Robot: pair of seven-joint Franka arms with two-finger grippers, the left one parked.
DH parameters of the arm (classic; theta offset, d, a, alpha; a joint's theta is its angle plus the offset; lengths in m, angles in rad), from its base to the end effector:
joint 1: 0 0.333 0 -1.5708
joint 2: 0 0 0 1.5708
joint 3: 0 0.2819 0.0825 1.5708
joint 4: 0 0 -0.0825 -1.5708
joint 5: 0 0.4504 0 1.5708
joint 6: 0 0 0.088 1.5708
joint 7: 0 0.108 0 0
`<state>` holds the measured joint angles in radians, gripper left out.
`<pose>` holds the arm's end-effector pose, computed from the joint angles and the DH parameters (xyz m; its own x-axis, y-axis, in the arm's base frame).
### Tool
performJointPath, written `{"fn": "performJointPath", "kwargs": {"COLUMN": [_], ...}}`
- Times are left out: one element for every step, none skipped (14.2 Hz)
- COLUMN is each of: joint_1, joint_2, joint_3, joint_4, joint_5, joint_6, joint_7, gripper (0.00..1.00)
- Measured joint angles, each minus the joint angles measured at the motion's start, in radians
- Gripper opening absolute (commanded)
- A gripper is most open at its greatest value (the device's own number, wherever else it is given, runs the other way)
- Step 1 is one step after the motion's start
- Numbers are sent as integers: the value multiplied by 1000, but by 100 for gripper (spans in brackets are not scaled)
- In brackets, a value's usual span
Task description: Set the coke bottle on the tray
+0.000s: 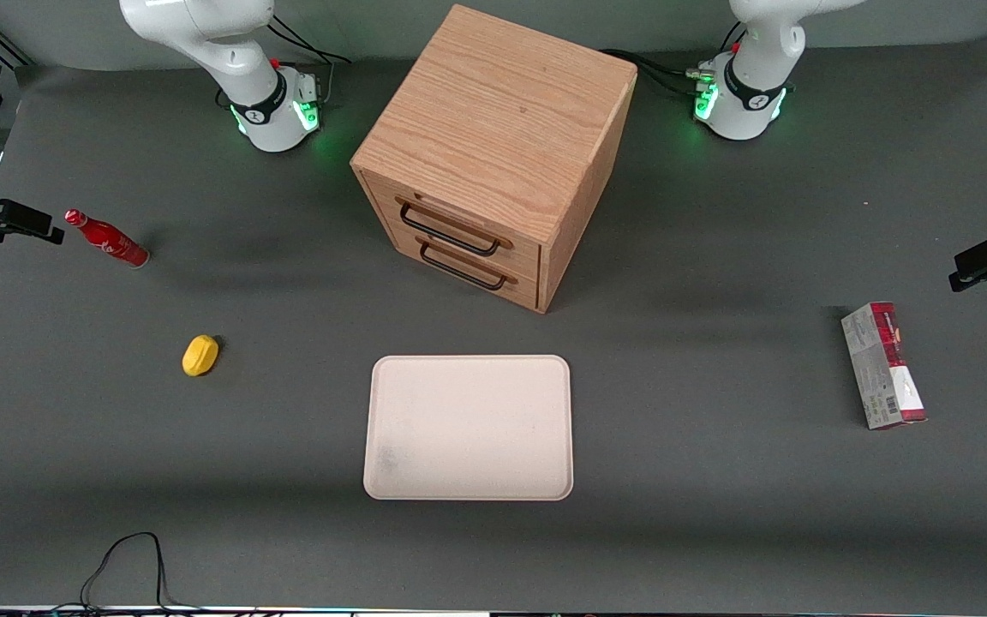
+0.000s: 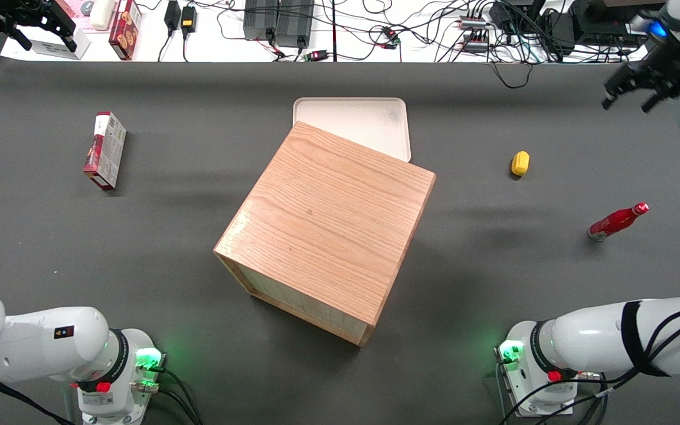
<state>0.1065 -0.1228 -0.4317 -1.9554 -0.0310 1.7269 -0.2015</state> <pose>0.5484 -0.1932 0.4626 0.9881 -0.1079 -0.1096 -0.1133 -0.9926 -0.0443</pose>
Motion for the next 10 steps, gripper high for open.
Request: {"fn": "performJointPath", "kwargs": {"joint_1": [-1,-2,-1,-1,-1,-1,-1,-1,-1,-1], "joint_2": [-11,-24,-37,-48,-56,-63,-66,-69,-71,-72], "joint_3": [-34,-67,-105,-147,-189,-239,-281,-318,-346,-363], "joint_4": [-65,-144,-220,-287,-343,-396,-436,-472,-505,-532], "joint_5": [-1,-6,-14,-17,-18,-20,-20,-20,-20,-20], "joint_6": [70,154,230,296,351,413,462,509,549,577], "joint_7": [-33,-67,-101,-148,-198,-255,-306,-348,-378,-400], "gripper": [100,100,100,100,100,100,100,100,100,100]}}
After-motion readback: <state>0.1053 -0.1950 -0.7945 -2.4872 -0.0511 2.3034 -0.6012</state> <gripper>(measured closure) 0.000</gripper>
